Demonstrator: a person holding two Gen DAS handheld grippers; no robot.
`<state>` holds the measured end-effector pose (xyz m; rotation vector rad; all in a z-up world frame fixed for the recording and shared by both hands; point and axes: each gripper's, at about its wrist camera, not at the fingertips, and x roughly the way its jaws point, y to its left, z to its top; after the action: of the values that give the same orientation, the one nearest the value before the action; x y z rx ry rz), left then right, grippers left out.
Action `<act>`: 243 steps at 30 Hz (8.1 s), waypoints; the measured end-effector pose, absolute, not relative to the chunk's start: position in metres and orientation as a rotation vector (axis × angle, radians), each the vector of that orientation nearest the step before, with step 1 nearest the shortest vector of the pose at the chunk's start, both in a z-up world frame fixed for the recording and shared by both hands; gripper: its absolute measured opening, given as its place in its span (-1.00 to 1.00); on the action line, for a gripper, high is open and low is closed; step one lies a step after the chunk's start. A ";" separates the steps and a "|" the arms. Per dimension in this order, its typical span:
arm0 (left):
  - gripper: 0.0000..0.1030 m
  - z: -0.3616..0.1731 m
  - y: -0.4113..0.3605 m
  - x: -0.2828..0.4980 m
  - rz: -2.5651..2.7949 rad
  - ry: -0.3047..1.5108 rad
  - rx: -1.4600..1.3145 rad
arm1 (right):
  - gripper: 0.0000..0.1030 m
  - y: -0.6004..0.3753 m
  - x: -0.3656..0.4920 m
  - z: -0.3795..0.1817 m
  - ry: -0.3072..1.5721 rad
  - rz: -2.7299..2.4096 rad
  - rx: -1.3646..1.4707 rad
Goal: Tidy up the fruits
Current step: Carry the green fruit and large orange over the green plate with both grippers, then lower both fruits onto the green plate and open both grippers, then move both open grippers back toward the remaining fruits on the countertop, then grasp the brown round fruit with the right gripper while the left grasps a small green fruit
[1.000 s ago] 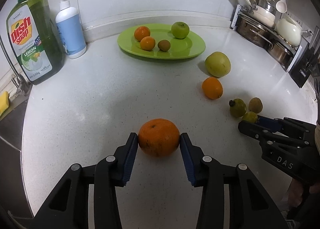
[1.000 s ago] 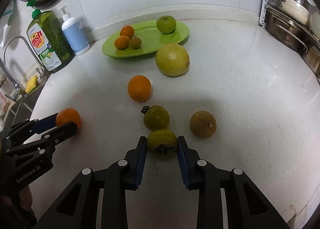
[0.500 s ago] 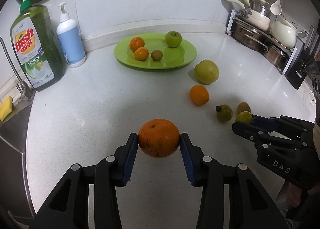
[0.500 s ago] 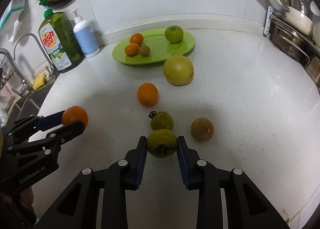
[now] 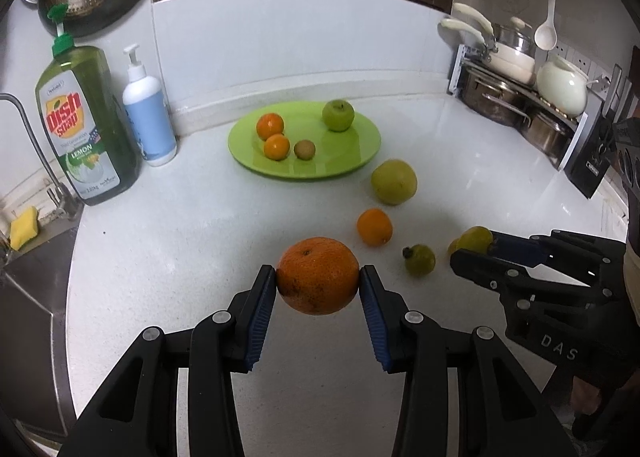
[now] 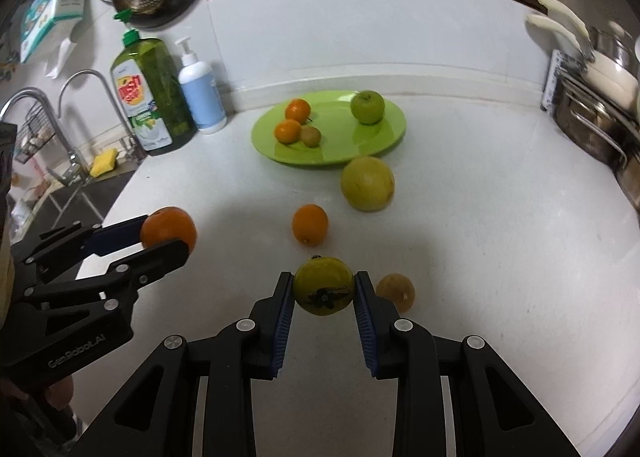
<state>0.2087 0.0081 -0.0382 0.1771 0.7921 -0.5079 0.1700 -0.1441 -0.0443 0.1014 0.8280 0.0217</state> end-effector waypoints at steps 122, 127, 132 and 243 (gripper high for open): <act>0.33 0.043 -0.053 0.292 -0.472 0.660 0.150 | -0.26 -0.212 0.273 0.035 0.698 0.079 0.030; 0.48 0.048 -0.051 0.268 -0.480 0.643 0.150 | -0.26 -0.208 0.246 0.042 0.675 0.069 0.028; 0.58 0.045 -0.051 0.247 -0.489 0.640 0.178 | -0.18 -0.205 0.223 0.042 0.672 0.068 0.028; -0.39 -0.093 -0.057 0.231 -0.632 0.892 0.286 | -0.45 -0.180 0.189 -0.072 0.933 0.089 0.085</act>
<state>0.2307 -0.0570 -0.0927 0.2857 0.8923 -0.6320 0.1888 -0.1802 -0.0718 0.0848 0.9330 0.0892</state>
